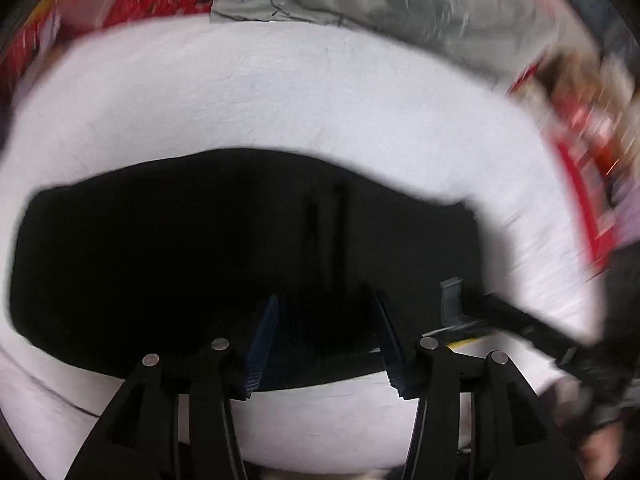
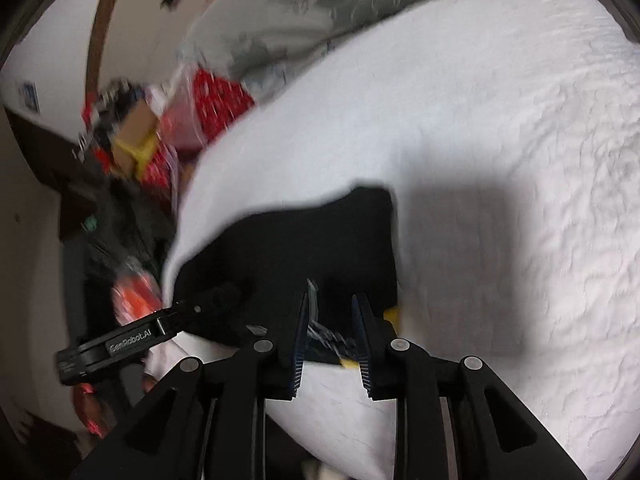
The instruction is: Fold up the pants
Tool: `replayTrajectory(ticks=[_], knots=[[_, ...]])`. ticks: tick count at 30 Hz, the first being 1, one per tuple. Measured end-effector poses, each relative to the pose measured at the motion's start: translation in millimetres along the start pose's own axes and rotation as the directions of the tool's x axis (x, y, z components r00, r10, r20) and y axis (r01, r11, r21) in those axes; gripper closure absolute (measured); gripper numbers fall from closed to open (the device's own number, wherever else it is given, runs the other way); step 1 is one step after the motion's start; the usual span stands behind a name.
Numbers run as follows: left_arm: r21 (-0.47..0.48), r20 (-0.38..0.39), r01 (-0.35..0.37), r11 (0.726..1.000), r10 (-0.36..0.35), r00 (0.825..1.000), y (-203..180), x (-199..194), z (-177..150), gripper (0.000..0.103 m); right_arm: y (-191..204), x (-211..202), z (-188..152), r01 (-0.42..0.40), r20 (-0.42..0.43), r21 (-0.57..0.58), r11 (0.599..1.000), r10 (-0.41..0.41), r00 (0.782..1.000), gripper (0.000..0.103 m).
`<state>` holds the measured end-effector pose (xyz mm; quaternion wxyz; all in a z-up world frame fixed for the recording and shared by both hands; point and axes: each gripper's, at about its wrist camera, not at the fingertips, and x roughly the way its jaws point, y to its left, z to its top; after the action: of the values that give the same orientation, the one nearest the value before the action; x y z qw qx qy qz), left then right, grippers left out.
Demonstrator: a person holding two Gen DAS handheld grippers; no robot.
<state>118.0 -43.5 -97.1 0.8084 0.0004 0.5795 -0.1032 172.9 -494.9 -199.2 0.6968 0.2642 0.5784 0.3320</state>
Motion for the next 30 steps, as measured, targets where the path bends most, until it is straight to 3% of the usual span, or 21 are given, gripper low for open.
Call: replayTrajectory(ticks=[1, 5, 13, 17, 19, 28, 30], knots=[[0.027, -0.009, -0.046, 0.999, 0.046, 0.999, -4, 12, -5, 0.055, -2, 7, -4, 0.038, -0.018, -0.008, 0.999, -0.039, 0.999, 0.081], [0.035, 0.036, -0.066, 0.997, 0.065, 0.997, -4, 10, -10, 0.054, -4, 13, -7, 0.067, -0.018, -0.008, 0.998, -0.067, 0.998, 0.086], [-0.135, -0.021, 0.116, 0.984, -0.12, 0.992, 47, -11, -8, 0.054, 8, -4, -5, 0.084, -0.007, -0.004, 0.996, -0.084, 0.996, 0.078], [-0.148, 0.006, 0.109, 0.983, -0.109, 0.994, 70, -26, -6, 0.046, 20, -11, -7, 0.116, 0.008, -0.021, 0.993, -0.116, 0.993, 0.062], [-0.149, 0.021, 0.094, 0.984, -0.092, 0.996, 76, -34, -6, 0.038, 29, -8, -6, 0.125, 0.01, -0.032, 0.992, -0.125, 0.992, 0.059], [-0.144, 0.059, 0.061, 0.988, -0.053, 0.997, 104, -64, -5, 0.03, 90, 17, -14, 0.227, -0.019, -0.169, 0.959, -0.234, 0.972, 0.041], [-0.141, 0.064, 0.049, 0.989, -0.041, 0.997, 110, -72, -3, 0.029, 107, 24, -17, 0.257, -0.009, -0.206, 0.944, -0.264, 0.964, 0.032]])
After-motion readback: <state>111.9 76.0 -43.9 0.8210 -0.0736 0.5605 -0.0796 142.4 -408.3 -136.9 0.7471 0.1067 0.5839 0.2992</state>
